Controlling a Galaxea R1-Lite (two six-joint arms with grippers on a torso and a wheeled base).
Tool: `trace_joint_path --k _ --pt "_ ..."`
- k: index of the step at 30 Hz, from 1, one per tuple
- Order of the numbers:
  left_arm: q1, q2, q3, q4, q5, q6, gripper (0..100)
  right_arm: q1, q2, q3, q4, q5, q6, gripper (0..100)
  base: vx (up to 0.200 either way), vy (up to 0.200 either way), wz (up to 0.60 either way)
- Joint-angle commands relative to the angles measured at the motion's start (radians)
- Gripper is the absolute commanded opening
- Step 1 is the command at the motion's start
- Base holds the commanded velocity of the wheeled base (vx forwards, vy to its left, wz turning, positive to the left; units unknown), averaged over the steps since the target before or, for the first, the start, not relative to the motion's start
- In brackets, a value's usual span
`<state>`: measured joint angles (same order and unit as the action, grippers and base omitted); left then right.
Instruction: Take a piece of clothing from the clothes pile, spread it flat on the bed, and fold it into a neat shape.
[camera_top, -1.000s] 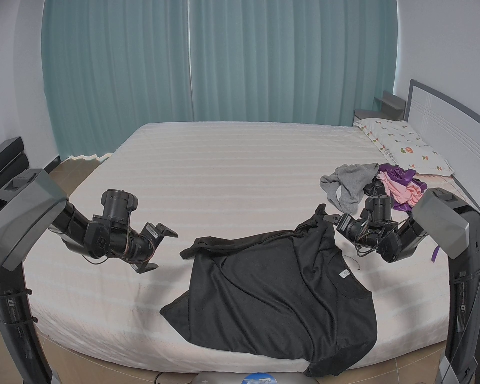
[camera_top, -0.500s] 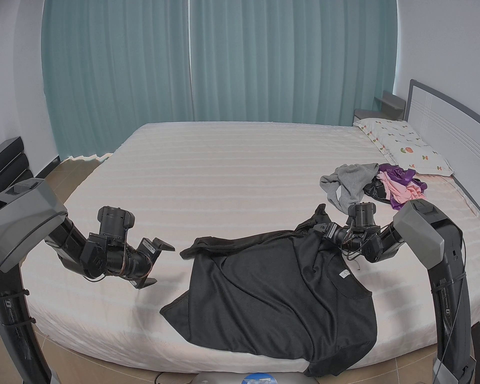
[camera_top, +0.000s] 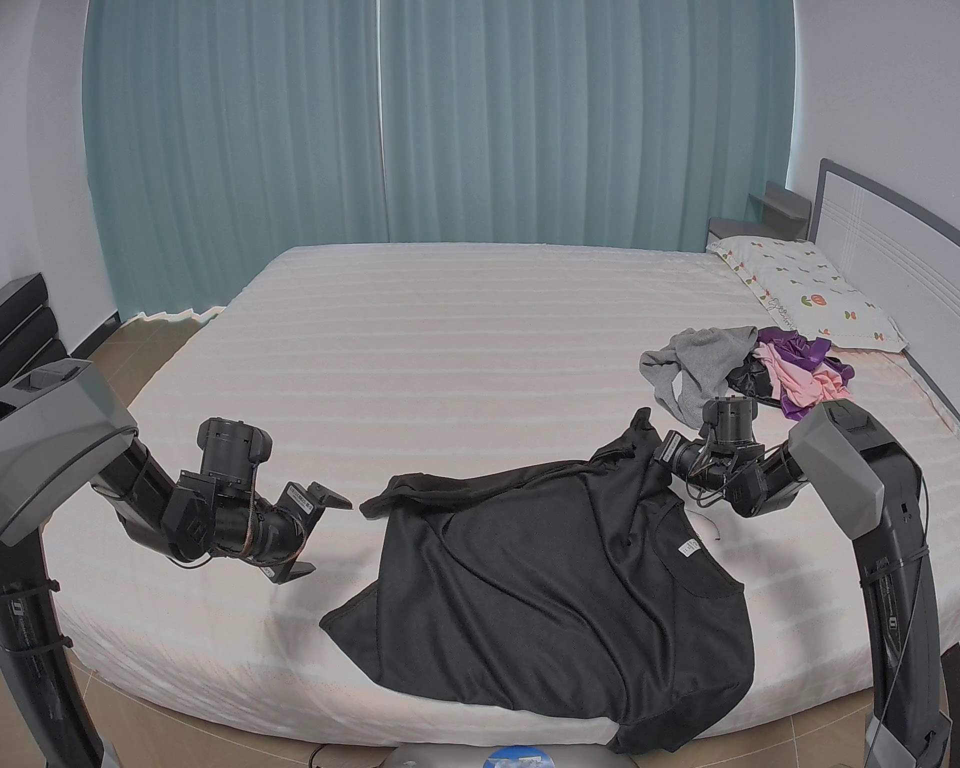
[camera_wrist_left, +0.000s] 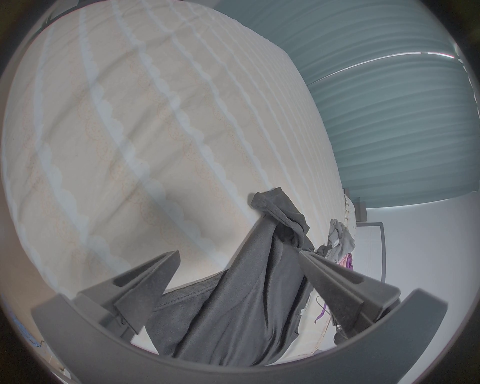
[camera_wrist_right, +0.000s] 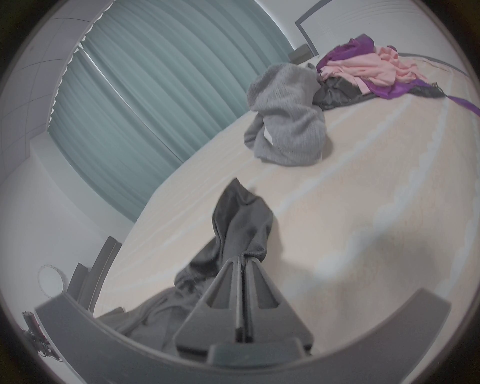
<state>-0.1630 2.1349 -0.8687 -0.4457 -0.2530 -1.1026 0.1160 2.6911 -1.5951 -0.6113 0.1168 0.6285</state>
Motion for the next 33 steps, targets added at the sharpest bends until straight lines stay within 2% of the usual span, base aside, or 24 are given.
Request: trace_joint_path --k 1,7,13,21,25,26,29,33 --pt "-0.001 0.002 0.0 -0.001 0.0 0.0 100 -0.015 0.006 -0.06 -0.013 -0.023 0.0 0 0.0 0.0 0.0" --pt "-0.001 0.002 0.0 -0.001 0.0 0.0 100 -0.027 0.016 -0.181 -0.01 -0.055 -0.003 0 0.0 0.0 0.0" --pt "-0.001 0.003 0.0 -0.001 0.0 0.0 100 -0.032 0.076 -0.405 0.005 -0.097 -0.012 0 0.0 0.0 0.0" --pt "-0.001 0.003 0.0 -0.001 0.001 0.0 100 -0.03 0.108 -0.405 -0.01 -0.065 -0.105 0 0.0 0.0 0.0" --pt "-0.007 0.003 0.0 -0.001 0.001 0.0 100 -0.036 0.158 -0.405 -0.007 -0.069 -0.113 0 0.0 0.0 0.0" --pt "-0.009 0.003 0.0 -0.001 0.001 0.001 100 -0.038 0.164 -0.405 0.004 -0.066 -0.112 100 0.0 0.0 0.0" --pt "-0.013 0.003 0.005 -0.001 0.001 0.003 100 -0.038 0.158 -0.381 0.001 -0.072 -0.112 100 0.0 0.0 0.0" --pt "-0.018 0.002 0.008 -0.001 0.001 0.004 100 -0.053 0.078 -0.243 -0.021 -0.06 -0.107 100 0.0 0.0 0.0"
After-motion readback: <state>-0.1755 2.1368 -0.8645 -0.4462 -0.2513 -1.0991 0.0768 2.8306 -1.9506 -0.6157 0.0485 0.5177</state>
